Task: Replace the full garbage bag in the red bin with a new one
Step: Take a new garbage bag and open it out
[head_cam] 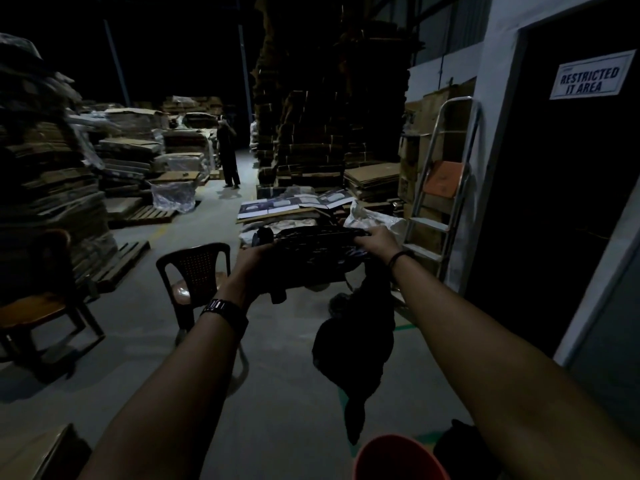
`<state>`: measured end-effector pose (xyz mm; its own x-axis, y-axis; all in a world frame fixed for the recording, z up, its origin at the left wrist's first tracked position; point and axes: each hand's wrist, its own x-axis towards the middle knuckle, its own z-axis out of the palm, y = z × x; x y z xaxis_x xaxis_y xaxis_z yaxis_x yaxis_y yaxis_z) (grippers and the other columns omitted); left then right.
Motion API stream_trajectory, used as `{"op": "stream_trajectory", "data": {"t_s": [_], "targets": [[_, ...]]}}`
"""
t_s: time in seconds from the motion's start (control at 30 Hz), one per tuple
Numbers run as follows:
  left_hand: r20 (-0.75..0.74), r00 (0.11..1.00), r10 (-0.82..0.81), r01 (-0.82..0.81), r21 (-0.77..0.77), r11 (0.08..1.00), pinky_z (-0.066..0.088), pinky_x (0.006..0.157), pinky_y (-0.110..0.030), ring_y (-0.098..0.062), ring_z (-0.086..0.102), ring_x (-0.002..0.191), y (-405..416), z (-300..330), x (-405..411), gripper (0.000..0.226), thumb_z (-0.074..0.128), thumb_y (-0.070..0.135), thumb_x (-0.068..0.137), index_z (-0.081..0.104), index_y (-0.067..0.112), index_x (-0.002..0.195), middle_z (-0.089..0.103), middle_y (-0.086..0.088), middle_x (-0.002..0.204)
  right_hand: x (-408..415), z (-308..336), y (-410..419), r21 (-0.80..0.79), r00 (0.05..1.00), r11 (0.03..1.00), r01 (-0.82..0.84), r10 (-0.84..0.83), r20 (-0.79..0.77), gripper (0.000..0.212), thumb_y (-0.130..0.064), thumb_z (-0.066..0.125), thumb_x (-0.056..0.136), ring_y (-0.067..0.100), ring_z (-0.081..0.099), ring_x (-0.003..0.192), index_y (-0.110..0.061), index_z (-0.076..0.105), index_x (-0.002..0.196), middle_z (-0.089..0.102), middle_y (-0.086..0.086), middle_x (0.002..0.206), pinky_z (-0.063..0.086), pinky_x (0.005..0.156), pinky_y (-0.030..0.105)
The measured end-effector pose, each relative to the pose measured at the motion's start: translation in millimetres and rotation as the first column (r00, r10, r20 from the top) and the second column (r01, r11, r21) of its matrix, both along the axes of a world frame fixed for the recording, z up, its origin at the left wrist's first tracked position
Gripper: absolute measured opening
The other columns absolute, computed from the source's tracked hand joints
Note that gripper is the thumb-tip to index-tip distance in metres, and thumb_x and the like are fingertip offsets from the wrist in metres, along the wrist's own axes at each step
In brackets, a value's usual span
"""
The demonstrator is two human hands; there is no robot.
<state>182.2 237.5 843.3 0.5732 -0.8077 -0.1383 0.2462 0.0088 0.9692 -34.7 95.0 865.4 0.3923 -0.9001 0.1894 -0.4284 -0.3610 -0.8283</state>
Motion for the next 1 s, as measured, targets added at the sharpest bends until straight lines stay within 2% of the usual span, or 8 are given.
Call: {"op": "stream_trajectory", "data": {"t_s": [0.13, 0.23, 0.33, 0.5, 0.6, 0.67, 0.8, 1.0], "targets": [[0.021, 1.000, -0.003, 0.004, -0.021, 1.000, 0.054, 0.066, -0.032, -0.025, 0.065, 0.073, -0.5, 11.7, -21.2, 0.021, 0.069, 0.014, 0.086, 0.066, 0.000, 0.102, 0.068, -0.012, 0.086, 10.0, 7.7, 17.6, 0.109, 0.969, 0.969, -0.221, 0.231, -0.088, 0.017, -0.013, 0.067, 0.085, 0.019, 0.062, 0.085, -0.011, 0.068, 0.102, 0.066, 0.003, 0.088, 0.050, 0.075, 0.025], [0.120, 0.993, -0.017, 0.018, -0.006, 1.000, 0.054, 0.057, -0.027, -0.023, 0.067, 0.067, -9.9, 14.6, -30.5, 0.031, 0.076, 0.013, 0.078, 0.067, -0.003, 0.103, 0.069, -0.014, 0.088, 23.1, 4.5, 28.0, 0.335, 0.914, 0.850, -0.405, 0.388, 0.119, 0.043, -0.019, 0.072, 0.083, 0.028, 0.065, 0.104, -0.009, 0.060, 0.123, 0.066, 0.013, 0.119, 0.053, 0.094, 0.036], [0.175, 0.984, -0.020, 0.023, -0.013, 1.000, 0.049, 0.043, -0.018, -0.017, 0.064, 0.060, -17.2, 22.2, -41.1, 0.014, 0.075, 0.012, 0.080, 0.066, 0.004, 0.086, 0.067, -0.010, 0.078, 33.1, -0.8, 39.2, 0.424, 0.851, 0.739, -0.524, 0.433, 0.297, 0.045, -0.023, 0.071, 0.085, 0.032, 0.065, 0.108, -0.008, 0.060, 0.126, 0.068, 0.015, 0.119, 0.053, 0.096, 0.040], [0.194, 0.980, -0.053, 0.071, -0.087, 0.994, 0.055, 0.061, -0.025, -0.023, 0.070, 0.073, -10.0, 21.2, -33.0, 0.025, 0.079, 0.021, 0.077, 0.071, 0.003, 0.092, 0.073, -0.014, 0.087, 30.2, -0.6, 30.2, 0.304, 0.895, 0.849, -0.432, 0.364, 0.256, 0.033, -0.005, 0.065, 0.088, 0.032, 0.062, 0.094, 0.009, 0.061, 0.118, 0.065, 0.020, 0.102, 0.047, 0.100, 0.045], [0.207, 0.976, -0.063, 0.081, -0.082, 0.993, 0.055, 0.062, -0.027, -0.020, 0.070, 0.070, -2.0, 17.4, -24.3, 0.025, 0.080, 0.021, 0.077, 0.072, 0.006, 0.095, 0.073, -0.007, 0.079, 21.8, 7.1, 22.6, 0.241, 0.918, 0.899, -0.365, 0.303, 0.256, 0.010, -0.002, 0.063, 0.088, 0.026, 0.063, 0.075, -0.001, 0.072, 0.092, 0.066, 0.014, 0.083, 0.055, 0.079, 0.035], [0.194, 0.980, -0.038, 0.057, -0.095, 0.994, 0.055, 0.059, -0.024, -0.020, 0.069, 0.069, -0.1, 18.0, -25.4, 0.023, 0.077, 0.018, 0.080, 0.070, 0.005, 0.098, 0.071, -0.006, 0.078, 21.0, 10.0, 20.5, 0.207, 0.934, 0.923, -0.324, 0.277, 0.228, 0.011, -0.002, 0.062, 0.088, 0.016, 0.063, 0.061, -0.007, 0.070, 0.082, 0.065, 0.008, 0.073, 0.054, 0.062, 0.024], [0.169, 0.985, -0.013, 0.033, -0.118, 0.992, 0.056, 0.066, -0.027, -0.027, 0.068, 0.082, -1.5, 18.3, -29.0, 0.029, 0.074, 0.016, 0.081, 0.068, 0.000, 0.105, 0.071, -0.008, 0.083, 23.9, 6.1, 17.2, 0.179, 0.929, 0.939, -0.292, 0.235, 0.286, 0.017, 0.001, 0.062, 0.086, 0.008, 0.063, 0.049, 0.003, 0.069, 0.102, 0.067, 0.001, 0.062, 0.053, 0.054, 0.019], [0.198, 0.979, -0.038, 0.053, -0.070, 0.996, 0.050, 0.046, -0.016, -0.012, 0.067, 0.059, -1.2, 22.9, -27.7, 0.013, 0.072, 0.021, 0.084, 0.067, 0.010, 0.088, 0.068, -0.002, 0.074, 13.9, 1.6, 4.4, 0.124, 0.929, 0.970, -0.209, 0.158, 0.334, 0.032, 0.010, 0.057, 0.085, 0.005, 0.064, 0.051, -0.004, 0.066, 0.112, 0.066, 0.003, 0.070, 0.054, 0.062, 0.023]]}}
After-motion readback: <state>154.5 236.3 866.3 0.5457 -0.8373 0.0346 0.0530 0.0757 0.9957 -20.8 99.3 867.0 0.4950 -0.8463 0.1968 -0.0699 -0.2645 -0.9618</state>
